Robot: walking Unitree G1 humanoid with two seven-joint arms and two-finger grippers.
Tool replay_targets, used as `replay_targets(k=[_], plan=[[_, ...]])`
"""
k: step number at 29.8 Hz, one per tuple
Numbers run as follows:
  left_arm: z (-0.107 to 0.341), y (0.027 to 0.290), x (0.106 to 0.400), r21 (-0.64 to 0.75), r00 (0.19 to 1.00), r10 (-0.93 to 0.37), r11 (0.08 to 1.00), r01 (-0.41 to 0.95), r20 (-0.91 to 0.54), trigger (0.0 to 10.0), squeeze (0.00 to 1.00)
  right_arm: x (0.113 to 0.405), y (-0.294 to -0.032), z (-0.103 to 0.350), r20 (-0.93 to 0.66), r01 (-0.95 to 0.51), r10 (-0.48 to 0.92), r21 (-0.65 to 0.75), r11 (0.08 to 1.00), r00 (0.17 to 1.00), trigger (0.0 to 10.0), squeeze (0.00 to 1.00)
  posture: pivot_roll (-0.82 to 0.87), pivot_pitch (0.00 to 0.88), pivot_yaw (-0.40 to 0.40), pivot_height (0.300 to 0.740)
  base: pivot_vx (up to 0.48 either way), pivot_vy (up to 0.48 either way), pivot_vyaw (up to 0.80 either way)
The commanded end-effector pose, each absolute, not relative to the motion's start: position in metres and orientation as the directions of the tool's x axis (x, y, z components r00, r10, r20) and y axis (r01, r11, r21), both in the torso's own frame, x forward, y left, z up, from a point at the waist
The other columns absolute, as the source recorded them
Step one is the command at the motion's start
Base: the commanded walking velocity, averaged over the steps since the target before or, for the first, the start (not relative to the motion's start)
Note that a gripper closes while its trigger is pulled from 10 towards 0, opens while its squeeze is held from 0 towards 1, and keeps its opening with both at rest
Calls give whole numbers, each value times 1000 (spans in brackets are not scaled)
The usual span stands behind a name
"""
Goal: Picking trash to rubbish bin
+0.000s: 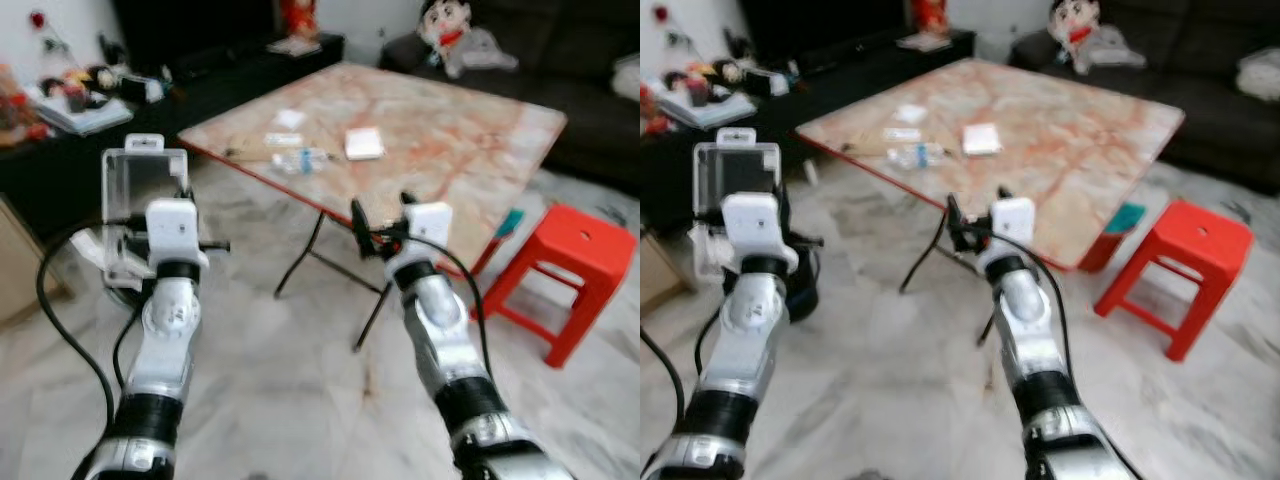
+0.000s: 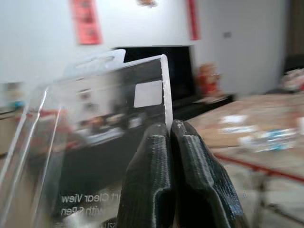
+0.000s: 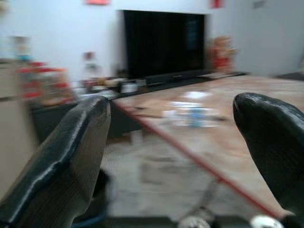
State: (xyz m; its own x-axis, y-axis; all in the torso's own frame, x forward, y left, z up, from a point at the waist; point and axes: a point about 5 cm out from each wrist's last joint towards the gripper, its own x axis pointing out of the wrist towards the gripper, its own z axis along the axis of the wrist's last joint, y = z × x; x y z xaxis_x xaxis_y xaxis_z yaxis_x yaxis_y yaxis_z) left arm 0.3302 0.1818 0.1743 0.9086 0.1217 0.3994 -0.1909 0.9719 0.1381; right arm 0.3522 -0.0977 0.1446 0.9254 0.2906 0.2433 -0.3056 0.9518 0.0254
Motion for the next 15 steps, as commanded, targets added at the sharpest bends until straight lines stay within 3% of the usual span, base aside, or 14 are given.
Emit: replay_targets(k=[1, 15], plan=[[177, 181, 331, 131, 906, 120, 973, -188, 406, 10000, 0, 353, -100, 145, 243, -302, 288, 24, 953, 927, 10000, 0, -36, 30, 5, 740, 0, 0, 800], [175, 186, 330, 105, 908, 143, 974, -199, 394, 10000, 0, 353, -98, 144, 237, -314, 300, 24, 949, 924, 10000, 0, -33, 31, 2, 740, 0, 0, 800]])
